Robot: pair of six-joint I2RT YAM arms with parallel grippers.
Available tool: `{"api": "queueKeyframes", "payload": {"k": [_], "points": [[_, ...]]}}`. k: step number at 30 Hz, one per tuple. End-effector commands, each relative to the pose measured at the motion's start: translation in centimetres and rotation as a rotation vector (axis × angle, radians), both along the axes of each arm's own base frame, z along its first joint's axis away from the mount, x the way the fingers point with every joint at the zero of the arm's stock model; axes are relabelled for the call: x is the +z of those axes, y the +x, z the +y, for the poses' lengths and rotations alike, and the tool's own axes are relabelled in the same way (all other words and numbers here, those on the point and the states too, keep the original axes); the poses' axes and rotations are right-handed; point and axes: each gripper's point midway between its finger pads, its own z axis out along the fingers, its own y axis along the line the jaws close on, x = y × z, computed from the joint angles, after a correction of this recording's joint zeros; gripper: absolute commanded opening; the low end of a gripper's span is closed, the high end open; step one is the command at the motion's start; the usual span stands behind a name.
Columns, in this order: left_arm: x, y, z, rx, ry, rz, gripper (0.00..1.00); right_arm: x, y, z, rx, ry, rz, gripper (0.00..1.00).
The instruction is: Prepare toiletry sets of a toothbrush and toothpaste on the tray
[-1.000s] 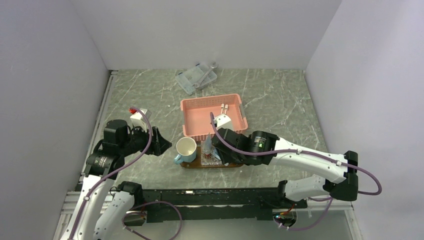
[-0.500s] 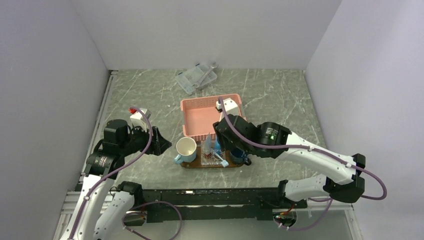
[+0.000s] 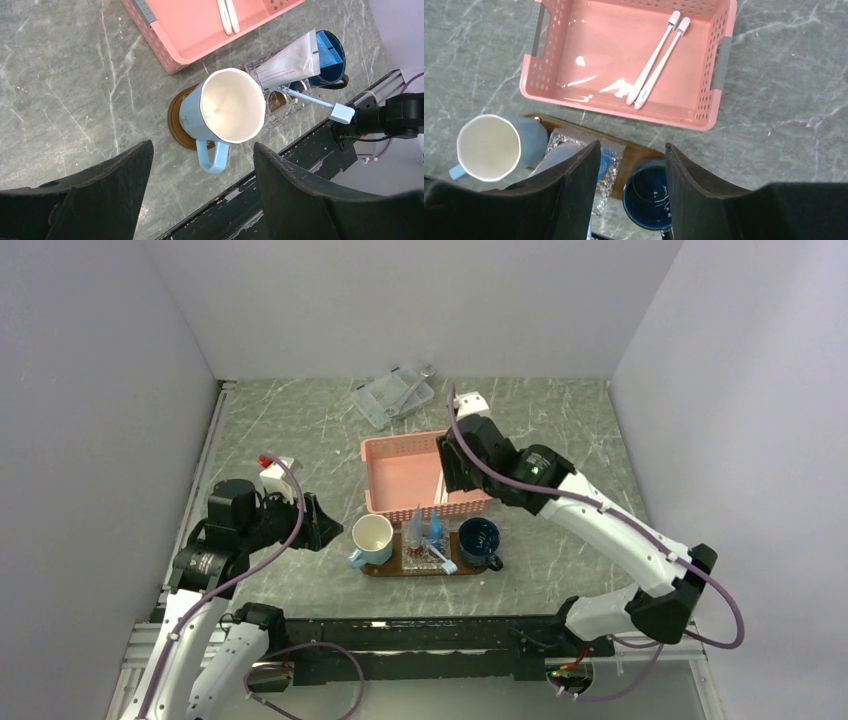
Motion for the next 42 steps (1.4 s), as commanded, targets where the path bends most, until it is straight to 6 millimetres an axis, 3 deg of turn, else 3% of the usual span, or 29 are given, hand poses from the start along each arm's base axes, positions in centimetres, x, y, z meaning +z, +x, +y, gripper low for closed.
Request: {"api": "queueKeyframes", "payload": {"k": [1,7,14,29,42], "points": [[0.8,0.5,0.1,0.014,-0.013,-0.047,0.79,0.1,3.9,1.0,-0.019,0.005,-0.022,0.50],[1.1,0.3,0.1,0.013,-0.020,-0.068,0.81,-3.4,7.4,1.1,-0.061,0.009,0.020,0.49],[1.0,0.4,0.2,0.021,-0.017,-0.066,0.81,-7.3,10.6,1.2,-0.077,0.041,0.120,0.40],[0.5,0.6,0.1,0.022,-0.012,-0.042,0.81,-15.2,15.6,0.5,-0.196,0.050,0.256,0.37],[0.3,0.7,0.4,0.039,-0.004,-0.034,0.82,-19.8,18.5,0.1,-0.270,0.013,0.301,0.38]]}}
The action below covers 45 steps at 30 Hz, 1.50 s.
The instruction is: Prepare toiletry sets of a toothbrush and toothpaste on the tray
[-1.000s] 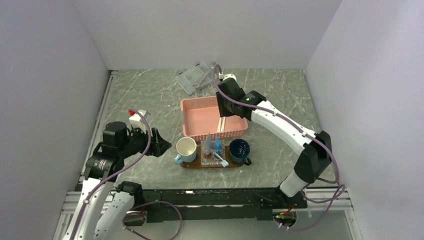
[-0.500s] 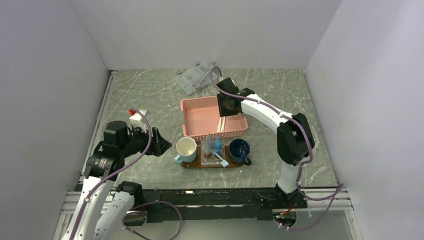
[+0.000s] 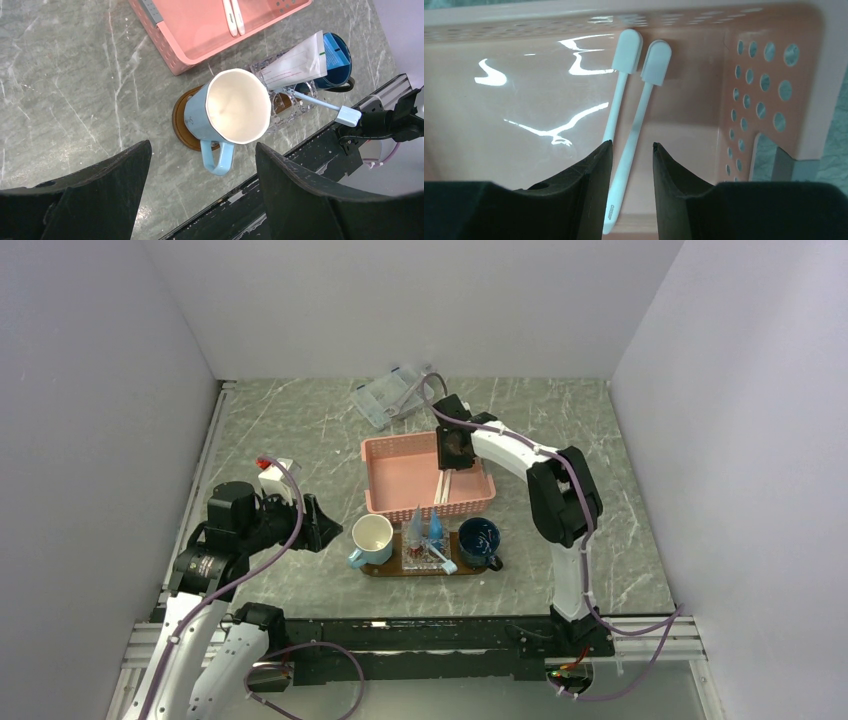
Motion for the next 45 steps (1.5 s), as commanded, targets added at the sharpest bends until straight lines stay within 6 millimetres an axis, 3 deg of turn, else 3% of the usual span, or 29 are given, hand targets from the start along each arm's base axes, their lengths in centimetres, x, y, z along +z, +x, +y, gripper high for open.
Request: {"api": "queueKeyframes", "payload": {"k": [1,18,28,32,38,45], "points": [[0.6,0.8,0.1,0.024,-0.009,-0.025,0.82,1.3,2.4,0.6,-0.035,0.024,-0.069,0.38],[0.5,0.8,0.2,0.030,-0.006,-0.018,0.82,-1.6,3.8,-0.5,-0.115,-0.016,-0.057,0.34],[0.4,0.9,0.3,0.033,-0.005,-0.014,0.82,-3.3,3.6,-0.5,-0.122,-0.007,-0.023,0.30],[0.3,0.9,0.3,0.035,-0.005,-0.012,0.81,-3.8,3.4,-0.2,-0.106,0.002,-0.008,0.23],[0.4,1.0,0.3,0.036,-0.007,-0.014,0.81,-3.6,3.2,-0.4,-0.095,-0.006,-0.011,0.00],[0.6,0.9,0.3,0.035,-0.008,-0.023,0.81,-1.0,3.6,0.1,-0.092,0.045,-0.068,0.00]]}}
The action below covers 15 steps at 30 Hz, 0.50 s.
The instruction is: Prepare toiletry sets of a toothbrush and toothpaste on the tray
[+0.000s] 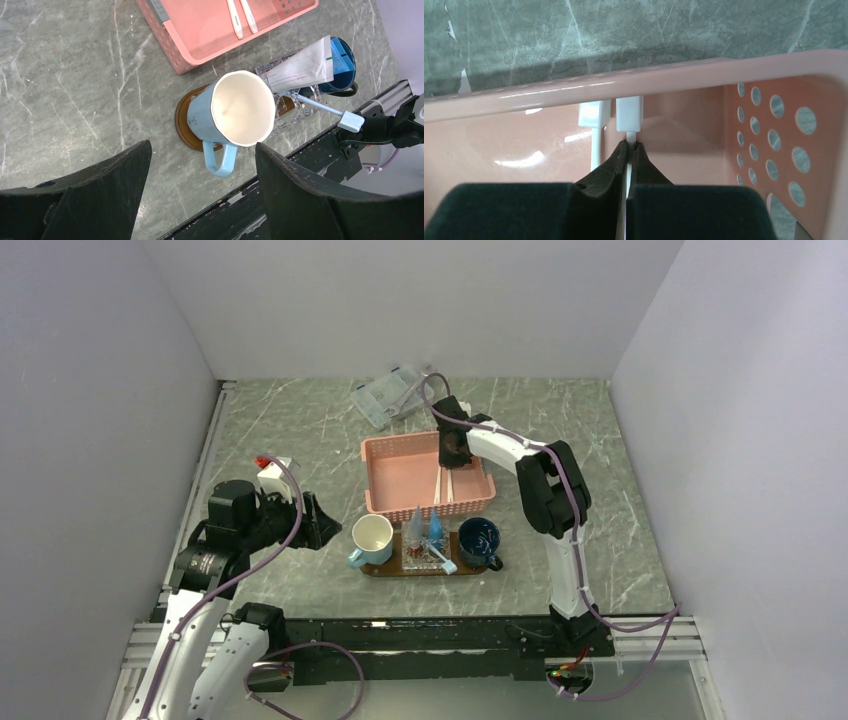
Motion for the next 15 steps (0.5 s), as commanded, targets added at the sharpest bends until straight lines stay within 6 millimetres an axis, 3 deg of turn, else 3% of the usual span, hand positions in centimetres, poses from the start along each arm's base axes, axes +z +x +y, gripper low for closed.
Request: {"api": "queueKeyframes", "payload": {"k": [1,15], "points": [[0.9,0.5,0.0,0.007,-0.009,-0.046,0.81,2.9,1.1,0.4,-0.001,0.055,-0.081,0.00],[1.6,0.3,-0.2,-0.013,-0.016,-0.070,0.81,14.6,1.6,0.1,0.010,0.172,-0.377,0.00]]}}
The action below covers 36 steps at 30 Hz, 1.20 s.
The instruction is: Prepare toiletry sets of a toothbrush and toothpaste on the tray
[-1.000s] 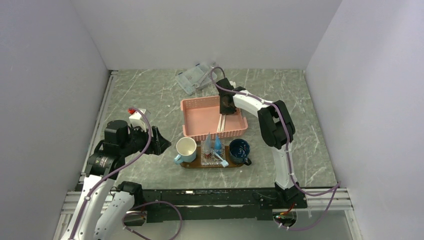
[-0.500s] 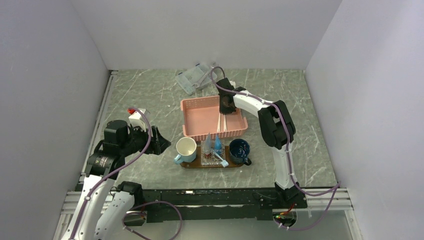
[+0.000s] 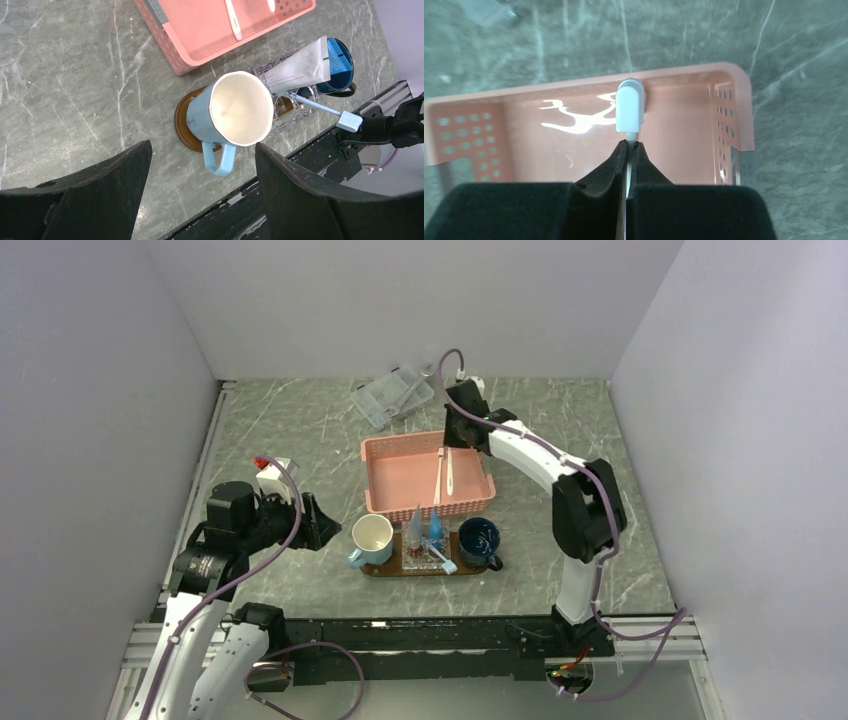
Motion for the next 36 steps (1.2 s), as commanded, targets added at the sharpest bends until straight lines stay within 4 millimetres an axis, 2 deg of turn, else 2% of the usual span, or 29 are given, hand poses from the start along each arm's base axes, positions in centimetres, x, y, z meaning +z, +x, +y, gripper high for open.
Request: {"api": "queueKeyframes", "payload": {"k": [1,9,14,19,22,30,32,36], "points": [[1.5,0.4,-0.2,-0.014,-0.012,-0.058,0.81,6.9,1.2,-0.3,-0.007,0.068,-0.195,0.00],[3.8,0.9,-0.4,-0.035,-0.010,-0.116,0.80,14.8,-0.3,-0.8,0.029,0.147,-0.380,0.00],[6.9,0.9,-1.1,-0.068,-0.047,-0.168,0.81,20.4,-2.8,-0.4,0.133,0.223,-0.487,0.00],[9.9,0.4,-2.0,-0.118,-0.099,-0.204,0.82,24.1,-6.4,0.6,0.289,0.292,-0.539,0.00],[11.2,-0.1,-2.7,-0.165,-0.131,-0.211,0.82,25.6,-8.8,1.3,0.399,0.338,-0.554,0.00],[14.2,-2.1,-4.4,-0.325,-0.188,-0.220,0.83,27.9,-16.1,4.0,0.744,0.488,-0.491,0.00],[14.6,-2.4,-4.6,-0.352,-0.187,-0.230,0.84,28.1,-17.7,4.4,0.814,0.521,-0.464,0.00],[14.8,-2.7,-4.8,-0.385,-0.188,-0.230,0.84,27.5,-19.8,4.8,0.895,0.551,-0.418,0.00]]}}
